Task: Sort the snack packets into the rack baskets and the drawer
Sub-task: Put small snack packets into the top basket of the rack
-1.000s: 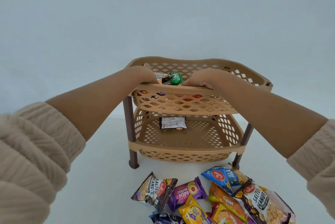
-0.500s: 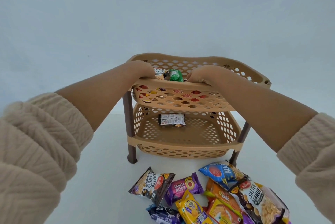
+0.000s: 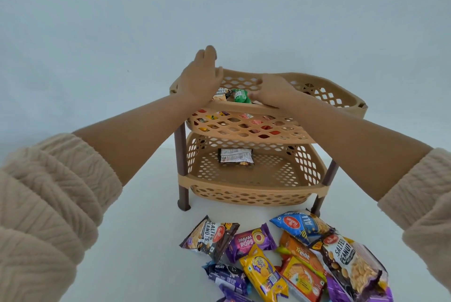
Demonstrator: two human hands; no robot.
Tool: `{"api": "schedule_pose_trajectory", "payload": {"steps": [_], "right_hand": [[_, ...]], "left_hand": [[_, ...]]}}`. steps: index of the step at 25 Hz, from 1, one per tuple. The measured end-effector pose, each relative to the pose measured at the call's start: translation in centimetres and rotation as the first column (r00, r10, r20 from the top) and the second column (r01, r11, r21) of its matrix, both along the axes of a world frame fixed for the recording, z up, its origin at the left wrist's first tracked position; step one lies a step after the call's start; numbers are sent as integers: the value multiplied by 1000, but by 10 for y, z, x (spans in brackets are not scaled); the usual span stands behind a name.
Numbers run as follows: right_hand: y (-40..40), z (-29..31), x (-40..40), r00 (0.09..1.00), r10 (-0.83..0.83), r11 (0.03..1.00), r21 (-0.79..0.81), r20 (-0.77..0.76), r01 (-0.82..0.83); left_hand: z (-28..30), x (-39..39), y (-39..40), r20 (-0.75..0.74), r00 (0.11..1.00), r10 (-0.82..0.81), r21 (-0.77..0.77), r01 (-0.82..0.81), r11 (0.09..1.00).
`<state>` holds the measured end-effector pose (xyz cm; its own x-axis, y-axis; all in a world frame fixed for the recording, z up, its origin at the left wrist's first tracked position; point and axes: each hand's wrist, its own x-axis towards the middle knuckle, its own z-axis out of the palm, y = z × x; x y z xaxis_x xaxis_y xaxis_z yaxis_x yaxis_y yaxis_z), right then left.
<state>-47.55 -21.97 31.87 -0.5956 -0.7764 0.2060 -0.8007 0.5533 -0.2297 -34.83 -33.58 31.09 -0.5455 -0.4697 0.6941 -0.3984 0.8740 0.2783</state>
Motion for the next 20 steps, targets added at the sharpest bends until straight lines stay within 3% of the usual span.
{"api": "schedule_pose_trajectory", "payload": {"steps": [3,9,13,15,18,20], "right_hand": [[18,-4,15,994,83,957,-273,-72,-100],[102,-48,54,868,246,894,-244,-432,-375],[182,-116,53,934,128,947,-238,-333,-214],[221,-154,51,976,20,983,-172,-215,-58],[274,-205,55,991,-123,986,-118,-53,116],[302,-229,66,984,-178,976,-119,29,180]], "left_hand": [[-18,15,16,-22,993,-117,-81,115,990],[-109,71,62,43,963,-266,-265,268,926],[-187,117,95,105,945,-310,-93,320,943],[-221,135,117,63,955,-289,88,283,955],[-261,151,155,-17,961,-278,406,260,876],[-279,160,177,-13,958,-287,492,256,832]]}}
